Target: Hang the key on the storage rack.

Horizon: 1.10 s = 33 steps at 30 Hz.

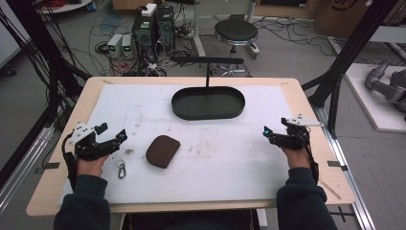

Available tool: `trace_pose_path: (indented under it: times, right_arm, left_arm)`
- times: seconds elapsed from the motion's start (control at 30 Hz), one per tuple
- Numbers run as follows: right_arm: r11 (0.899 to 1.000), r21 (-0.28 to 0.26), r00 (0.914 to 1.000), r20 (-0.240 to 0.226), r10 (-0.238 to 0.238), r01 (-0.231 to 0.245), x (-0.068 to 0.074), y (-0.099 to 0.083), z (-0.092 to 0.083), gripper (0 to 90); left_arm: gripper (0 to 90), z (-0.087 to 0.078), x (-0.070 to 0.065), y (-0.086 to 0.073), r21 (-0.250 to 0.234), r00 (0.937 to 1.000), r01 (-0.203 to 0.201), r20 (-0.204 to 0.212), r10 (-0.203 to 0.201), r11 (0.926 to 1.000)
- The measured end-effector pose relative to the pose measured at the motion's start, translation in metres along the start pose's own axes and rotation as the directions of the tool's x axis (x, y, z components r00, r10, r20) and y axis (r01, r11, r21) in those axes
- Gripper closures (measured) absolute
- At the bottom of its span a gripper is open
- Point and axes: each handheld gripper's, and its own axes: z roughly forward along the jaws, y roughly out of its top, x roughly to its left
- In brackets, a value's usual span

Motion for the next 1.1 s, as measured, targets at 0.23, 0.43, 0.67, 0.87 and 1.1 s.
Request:
trace_pose_path:
  times: [0.23,0.43,0.67,0.87,1.1]
  right_arm:
    - [1.0,0.006,0.9999,-0.009,-0.005,0.005,0.0,0.0,0.002,20.4]
    - [1.0,0.017,0.9999,-0.014,-0.008,0.008,-0.002,-0.003,0.001,20.4]
    - [1.0,0.014,0.9998,-0.008,-0.017,0.017,-0.002,-0.004,-0.005,20.5]
    - [1.0,0.005,0.9997,-0.009,-0.021,0.021,0.004,-0.002,-0.008,20.5]
    - [0.999,0.002,0.9991,-0.028,-0.032,0.032,0.007,-0.001,-0.005,20.5]
  left_arm:
    - [19.6,0.003,0.001,0.0,0.009,0.9999,0.011,-0.006,-0.011,0.9999]
    - [20.1,0.007,0.0,0.001,0.022,0.9999,0.008,-0.009,-0.008,0.9997]
    - [21.2,0.006,-0.003,0.003,0.035,0.9998,-0.001,-0.017,0.002,0.9994]
    - [23.9,-0.01,-0.008,0.007,0.057,0.9988,0.009,-0.049,-0.006,0.9984]
    - [20.8,-0.029,-0.01,0.007,0.118,0.9976,0.009,-0.069,-0.001,0.993]
